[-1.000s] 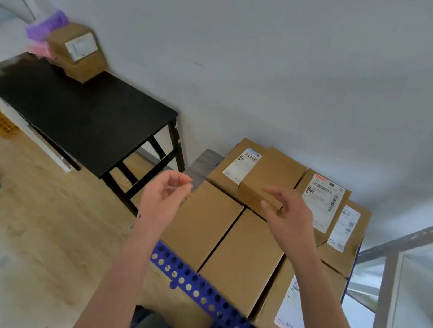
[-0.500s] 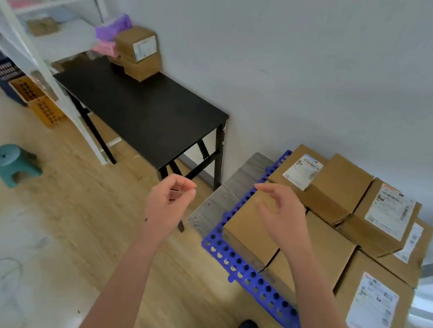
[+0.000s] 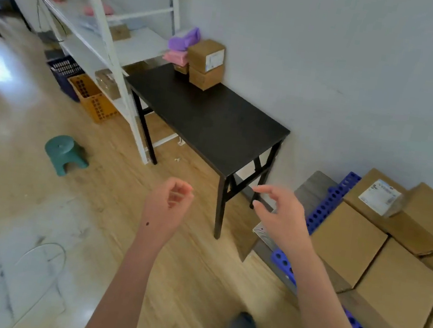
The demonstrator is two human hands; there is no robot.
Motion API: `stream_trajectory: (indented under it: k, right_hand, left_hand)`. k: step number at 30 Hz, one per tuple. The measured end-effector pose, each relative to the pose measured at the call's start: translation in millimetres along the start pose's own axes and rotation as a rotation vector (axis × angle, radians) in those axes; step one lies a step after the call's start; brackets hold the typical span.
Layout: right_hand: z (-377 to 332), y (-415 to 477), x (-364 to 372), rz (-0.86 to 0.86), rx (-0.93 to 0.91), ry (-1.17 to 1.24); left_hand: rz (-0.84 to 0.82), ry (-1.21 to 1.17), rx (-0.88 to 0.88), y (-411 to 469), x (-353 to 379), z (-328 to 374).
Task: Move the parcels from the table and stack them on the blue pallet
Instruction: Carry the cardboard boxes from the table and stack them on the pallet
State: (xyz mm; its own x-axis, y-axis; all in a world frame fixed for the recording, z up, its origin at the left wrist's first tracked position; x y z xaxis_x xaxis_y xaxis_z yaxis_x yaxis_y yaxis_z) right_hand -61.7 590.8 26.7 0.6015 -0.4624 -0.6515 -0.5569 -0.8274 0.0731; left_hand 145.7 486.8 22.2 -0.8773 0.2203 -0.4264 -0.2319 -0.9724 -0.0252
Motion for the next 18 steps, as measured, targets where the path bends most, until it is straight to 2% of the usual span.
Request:
stream_trajectory:
  k: [6, 10, 18]
  right_hand:
    - [-38.7, 33.4, 45.7, -0.064, -0.096, -0.046]
    - [-45.6, 69.3, 68.0, -0.101, -0.098, -0.054]
    - [-59.7, 161.5, 95.6, -0.151, -0.113, -0.011]
  left_hand:
    - [0.058, -0.026, -0.053, 31.1, -24.8, -20.9]
    - [0.028, -0.003, -0.055, 67.1, -24.0, -23.8]
    - [0.059, 0.096, 0.055, 167.6, -21.0, 7.4]
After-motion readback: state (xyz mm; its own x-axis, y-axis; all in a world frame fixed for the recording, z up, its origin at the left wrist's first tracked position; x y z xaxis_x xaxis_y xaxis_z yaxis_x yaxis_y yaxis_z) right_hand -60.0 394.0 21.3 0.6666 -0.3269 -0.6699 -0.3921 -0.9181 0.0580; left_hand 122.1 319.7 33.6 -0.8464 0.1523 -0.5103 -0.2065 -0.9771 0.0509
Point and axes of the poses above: each hand's wrist, its own y-axis towards the middle knuckle, its own x-axis out of the palm, z = x × y, the point moved 6 cm from there along y, towards the middle knuckle, and after that the axes turned 4 degrees about z, right-handed, at the moved point
